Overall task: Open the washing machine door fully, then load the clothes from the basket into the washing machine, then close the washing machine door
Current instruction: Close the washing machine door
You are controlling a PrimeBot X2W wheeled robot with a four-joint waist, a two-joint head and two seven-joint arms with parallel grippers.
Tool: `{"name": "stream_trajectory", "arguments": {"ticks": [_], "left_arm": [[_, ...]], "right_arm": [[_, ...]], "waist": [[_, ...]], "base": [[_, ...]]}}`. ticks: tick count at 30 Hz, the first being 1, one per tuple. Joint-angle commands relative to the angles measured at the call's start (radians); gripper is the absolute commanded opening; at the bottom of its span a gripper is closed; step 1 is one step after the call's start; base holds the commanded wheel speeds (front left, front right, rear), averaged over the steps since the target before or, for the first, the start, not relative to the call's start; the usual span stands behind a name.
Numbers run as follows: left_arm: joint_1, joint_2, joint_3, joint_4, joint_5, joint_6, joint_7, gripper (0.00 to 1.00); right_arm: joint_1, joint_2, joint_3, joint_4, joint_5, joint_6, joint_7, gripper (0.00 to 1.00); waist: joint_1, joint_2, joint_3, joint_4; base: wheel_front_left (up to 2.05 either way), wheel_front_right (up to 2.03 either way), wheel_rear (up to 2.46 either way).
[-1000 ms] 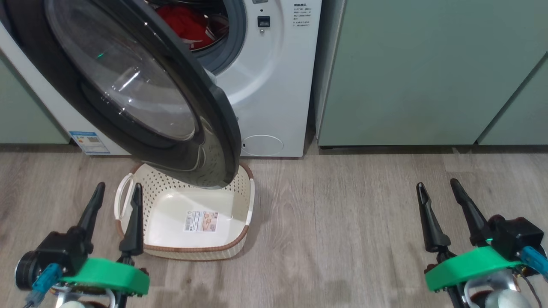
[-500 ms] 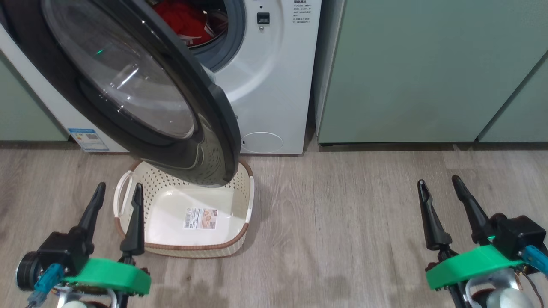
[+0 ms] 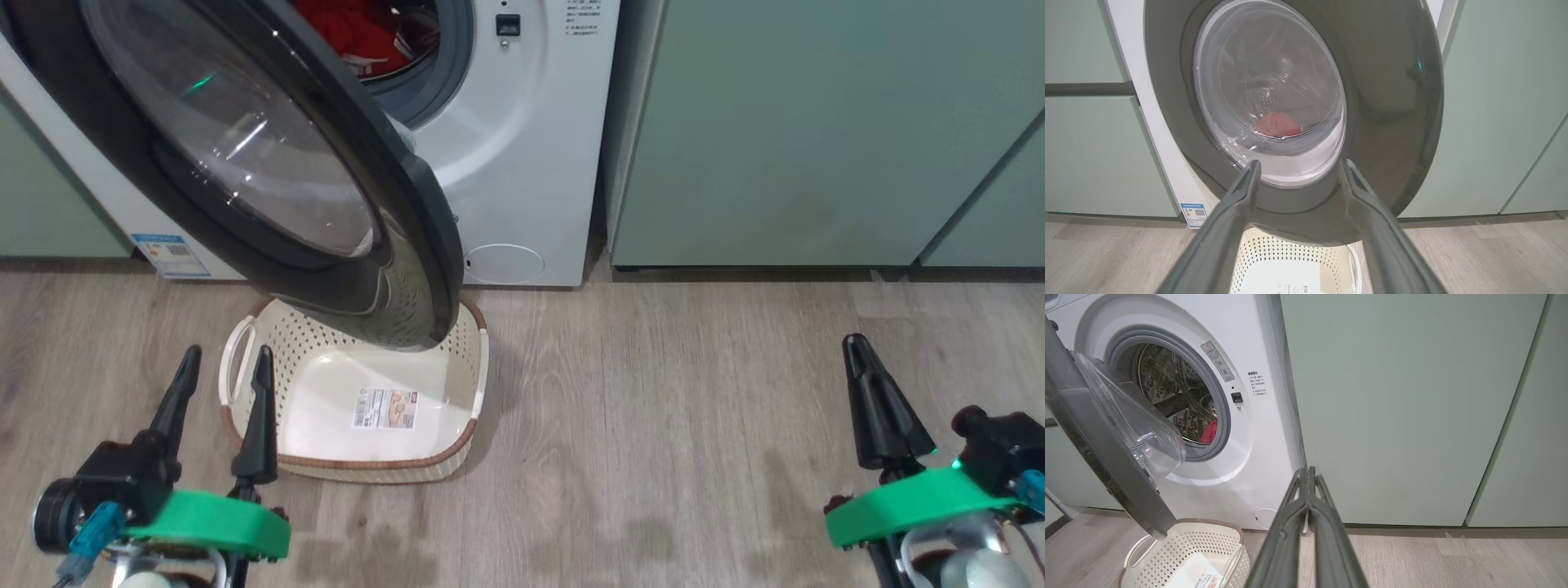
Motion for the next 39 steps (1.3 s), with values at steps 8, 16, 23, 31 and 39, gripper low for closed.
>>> {"name": "stream_trajectory", "arguments": {"ticks": [8, 16, 23, 31, 39], "left_arm": [[-0.078, 0.004, 0.019, -0.034, 0.005, 0.003, -0.010, 1.00], [-0.112, -0.008, 0.005, -0.028, 0.002, -0.005, -0.019, 1.00], [-0.144, -0.015, 0.003, -0.024, 0.003, -0.012, -0.026, 1.00], [-0.168, -0.030, 0.005, -0.015, 0.004, -0.021, -0.031, 1.00], [-0.178, -0.047, 0.015, -0.015, 0.009, -0.032, -0.032, 1.00]], "right_arm": [[-0.141, -0.008, 0.001, -0.013, 0.013, 0.000, -0.027, 0.00], [-0.296, -0.008, 0.058, -0.013, -0.005, 0.000, -0.039, 0.00], [-0.469, -0.008, 0.218, -0.125, -0.014, 0.000, -0.049, 0.00], [-0.548, -0.008, 0.469, -0.174, 0.037, 0.000, 0.017, 0.00], [-0.514, -0.008, 0.628, -0.028, 0.127, 0.000, 0.088, 0.00]], "waist": [[0.0000, -0.0001, 0.026, 0.061], [0.0000, -0.0001, 0.051, 0.132], [0.0000, -0.0001, 0.075, 0.190], [0.0000, -0.0001, 0.086, 0.242], [0.0000, -0.0001, 0.106, 0.270]], "base": [[0.00, 0.00, 0.00], [0.00, 0.00, 0.00], [0.00, 0.00, 0.00], [0.00, 0.00, 0.00], [0.00, 0.00, 0.00]]}}
